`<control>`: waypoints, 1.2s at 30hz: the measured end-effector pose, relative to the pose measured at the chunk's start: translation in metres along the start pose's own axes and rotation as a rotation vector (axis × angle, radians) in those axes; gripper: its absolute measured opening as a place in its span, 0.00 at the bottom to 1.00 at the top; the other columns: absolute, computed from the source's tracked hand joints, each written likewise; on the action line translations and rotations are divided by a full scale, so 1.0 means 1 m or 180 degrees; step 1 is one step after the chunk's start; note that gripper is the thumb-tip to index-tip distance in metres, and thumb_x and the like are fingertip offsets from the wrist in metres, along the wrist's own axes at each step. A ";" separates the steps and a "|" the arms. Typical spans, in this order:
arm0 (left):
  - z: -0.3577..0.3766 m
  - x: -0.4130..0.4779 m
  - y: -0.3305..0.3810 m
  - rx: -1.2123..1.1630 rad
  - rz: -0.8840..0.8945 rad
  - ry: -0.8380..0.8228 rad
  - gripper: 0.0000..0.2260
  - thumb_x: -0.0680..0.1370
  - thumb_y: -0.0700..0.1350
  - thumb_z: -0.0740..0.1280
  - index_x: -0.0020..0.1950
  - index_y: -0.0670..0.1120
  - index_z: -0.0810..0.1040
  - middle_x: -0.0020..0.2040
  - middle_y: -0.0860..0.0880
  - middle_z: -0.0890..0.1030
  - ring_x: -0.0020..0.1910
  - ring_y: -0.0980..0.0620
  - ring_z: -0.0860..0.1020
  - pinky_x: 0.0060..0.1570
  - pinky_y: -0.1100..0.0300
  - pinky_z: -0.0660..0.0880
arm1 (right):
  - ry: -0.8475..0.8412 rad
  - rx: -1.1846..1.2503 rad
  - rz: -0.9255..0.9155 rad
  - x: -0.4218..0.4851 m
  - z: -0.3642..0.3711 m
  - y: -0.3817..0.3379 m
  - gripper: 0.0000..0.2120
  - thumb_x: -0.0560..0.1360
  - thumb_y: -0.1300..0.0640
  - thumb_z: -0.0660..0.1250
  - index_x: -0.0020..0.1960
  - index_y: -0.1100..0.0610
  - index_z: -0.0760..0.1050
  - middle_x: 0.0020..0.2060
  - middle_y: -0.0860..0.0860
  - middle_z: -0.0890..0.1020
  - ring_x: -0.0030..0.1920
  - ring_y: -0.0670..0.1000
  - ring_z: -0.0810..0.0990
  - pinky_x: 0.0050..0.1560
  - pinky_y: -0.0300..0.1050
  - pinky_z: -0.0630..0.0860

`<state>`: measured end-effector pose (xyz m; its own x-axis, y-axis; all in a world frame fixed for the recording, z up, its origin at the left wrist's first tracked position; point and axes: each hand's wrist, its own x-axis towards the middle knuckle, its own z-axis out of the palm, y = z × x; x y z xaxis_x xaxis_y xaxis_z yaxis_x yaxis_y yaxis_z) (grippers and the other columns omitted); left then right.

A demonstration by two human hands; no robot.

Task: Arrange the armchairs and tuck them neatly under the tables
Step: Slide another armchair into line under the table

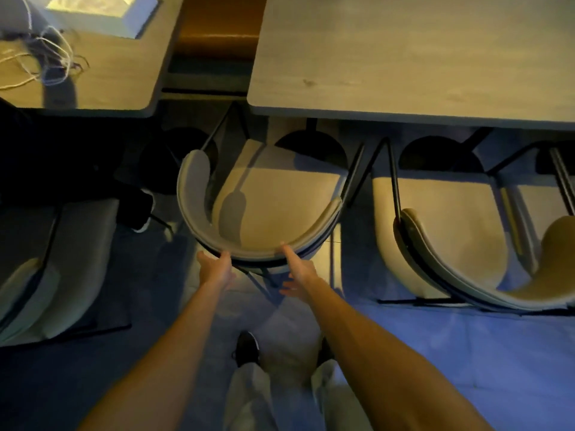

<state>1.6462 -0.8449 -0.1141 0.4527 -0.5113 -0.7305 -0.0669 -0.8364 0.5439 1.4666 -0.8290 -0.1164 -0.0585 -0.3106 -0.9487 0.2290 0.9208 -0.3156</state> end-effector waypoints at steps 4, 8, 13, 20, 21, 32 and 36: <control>-0.016 0.035 0.009 -0.0134 -0.0202 -0.0239 0.38 0.82 0.53 0.66 0.84 0.52 0.45 0.77 0.42 0.67 0.61 0.39 0.81 0.56 0.41 0.81 | 0.0128 0.0406 -0.0015 0.006 0.039 0.001 0.55 0.67 0.29 0.76 0.82 0.57 0.58 0.75 0.59 0.72 0.67 0.64 0.78 0.58 0.64 0.83; -0.031 0.077 0.020 -0.0250 -0.0271 -0.0595 0.34 0.79 0.54 0.69 0.80 0.50 0.57 0.73 0.44 0.70 0.62 0.40 0.77 0.50 0.41 0.82 | 0.0383 0.0802 -0.0076 0.037 0.073 0.015 0.60 0.64 0.30 0.78 0.82 0.57 0.55 0.73 0.61 0.74 0.65 0.66 0.80 0.43 0.60 0.86; -0.043 0.126 0.036 -0.0198 -0.0395 -0.0914 0.25 0.78 0.50 0.71 0.72 0.46 0.68 0.64 0.44 0.75 0.59 0.41 0.76 0.45 0.41 0.81 | 0.0536 0.1548 -0.0193 0.038 0.096 0.007 0.35 0.74 0.50 0.74 0.74 0.63 0.64 0.62 0.60 0.80 0.57 0.61 0.82 0.43 0.60 0.87; -0.032 0.168 0.038 -0.0199 -0.0441 -0.0826 0.28 0.72 0.46 0.71 0.71 0.47 0.69 0.65 0.41 0.77 0.58 0.38 0.79 0.27 0.45 0.81 | 0.0522 0.1816 -0.0160 0.033 0.093 0.001 0.14 0.79 0.63 0.68 0.62 0.61 0.69 0.46 0.58 0.78 0.43 0.57 0.79 0.58 0.66 0.82; -0.032 0.167 0.038 -0.0211 -0.0439 -0.0800 0.27 0.72 0.45 0.71 0.71 0.46 0.69 0.65 0.41 0.77 0.59 0.37 0.79 0.27 0.45 0.81 | 0.0545 0.1841 -0.0176 0.034 0.094 0.001 0.15 0.79 0.63 0.69 0.63 0.61 0.69 0.47 0.58 0.78 0.44 0.57 0.79 0.58 0.67 0.82; -0.013 0.125 0.019 -0.0400 -0.0327 -0.0652 0.25 0.75 0.40 0.71 0.70 0.42 0.69 0.64 0.38 0.78 0.57 0.36 0.80 0.28 0.45 0.81 | 0.0851 0.1883 -0.0264 0.030 0.064 0.014 0.25 0.72 0.60 0.73 0.67 0.62 0.70 0.53 0.60 0.80 0.48 0.58 0.82 0.46 0.61 0.85; 0.014 0.095 -0.001 -0.0574 -0.0449 -0.0633 0.24 0.76 0.38 0.70 0.70 0.41 0.68 0.65 0.38 0.77 0.60 0.36 0.78 0.30 0.44 0.82 | 0.0980 0.1749 -0.0336 0.026 0.020 0.015 0.15 0.77 0.63 0.71 0.58 0.60 0.69 0.45 0.56 0.77 0.42 0.54 0.78 0.50 0.62 0.84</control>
<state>1.6774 -0.8957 -0.1899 0.2622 -0.4359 -0.8609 0.1515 -0.8625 0.4828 1.4882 -0.8278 -0.1458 -0.3658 -0.2358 -0.9003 0.6669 0.6083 -0.4304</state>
